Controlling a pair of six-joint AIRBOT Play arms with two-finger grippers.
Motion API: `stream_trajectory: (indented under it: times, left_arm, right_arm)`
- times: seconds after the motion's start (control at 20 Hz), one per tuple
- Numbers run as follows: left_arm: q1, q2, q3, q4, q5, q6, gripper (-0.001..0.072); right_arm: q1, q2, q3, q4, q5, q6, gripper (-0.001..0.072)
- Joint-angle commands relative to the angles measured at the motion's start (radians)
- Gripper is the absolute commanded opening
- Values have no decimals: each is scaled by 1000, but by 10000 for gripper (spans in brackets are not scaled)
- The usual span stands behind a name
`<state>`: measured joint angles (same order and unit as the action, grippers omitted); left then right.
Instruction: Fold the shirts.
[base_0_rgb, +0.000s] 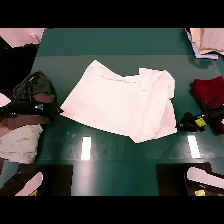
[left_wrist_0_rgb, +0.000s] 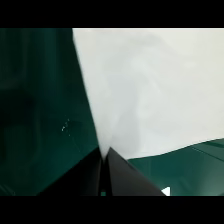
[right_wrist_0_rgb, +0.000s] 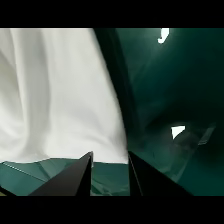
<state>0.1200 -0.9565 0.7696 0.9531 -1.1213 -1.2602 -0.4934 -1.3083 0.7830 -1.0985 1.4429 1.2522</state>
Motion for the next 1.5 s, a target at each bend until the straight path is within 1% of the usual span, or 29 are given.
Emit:
stream_trajectory:
  times: [0.0, 0.15, 0.2, 0.25, 0.3, 0.4, 0.5, 0.6, 0.7, 0.75, 0.9, 0.95, 1.05, 1.15, 1.2, 1.3, 1.4, 1.45]
  left_arm:
    - [0, 2, 1, 0, -14, 0, 24]
    - [0, 2, 1, 0, -20, 0, 25]
    - [0, 2, 1, 0, -23, 0, 25]
    - [0, 2, 1, 0, -23, 0, 24]
    - [0, 2, 2, 0, -18, -1, 24]
    - [0, 2, 34, 1, 8, -29, 24]
    - [0, 6, 137, 1, 40, -50, 24]
    - [0, 27, 305, 3, 66, -50, 24]
    - [0, 51, 509, 10, 74, -50, 24]
    - [0, 64, 610, 11, 74, -49, 24]
    - [0, 92, 929, 15, 65, -49, 24]
    - [0, 91, 1043, 15, 44, -49, 24]
    - [0, 91, 1223, 13, 14, -65, 24]
    - [0, 95, 1369, 11, 5, -104, 24]
    - [0, 107, 1413, 8, 13, -104, 24]
    - [0, 140, 1445, 4, 8, -105, 24]
    - [0, 155, 1441, 16, -32, -104, 23]
    - [0, 153, 1431, 39, -57, -105, 23]
  right_arm:
    - [37, -19, -18, 6, -40, -8, 265]
    - [70, -19, -18, 4, -54, -8, 263]
    - [77, -19, -18, 3, -53, -10, 251]
    - [76, -17, -17, 6, -51, -30, 80]
    - [76, -9, -17, 6, -49, -32, 15]
    - [76, 37, 2, 17, -54, -31, 14]
    - [76, 118, 85, 104, -58, -31, 14]
    - [76, 219, 224, 236, -99, -31, 14]
    - [76, 322, 404, 342, -187, -31, 14]
    - [76, 364, 501, 367, -236, -31, 14]
    - [76, 463, 800, 367, -356, -30, 14]
    - [76, 484, 882, 363, -379, -30, 14]
    - [69, 519, 1035, 362, -388, -30, 14]
    - [35, 542, 1152, 361, -375, -30, 13]
    - [4, 549, 1197, 357, -363, -18, 14]
    - [-63, 543, 1291, 265, -301, 65, 13]
    - [-114, 509, 1367, 198, -214, 138, 12]
    - [-129, 482, 1392, 191, -171, 163, 12]
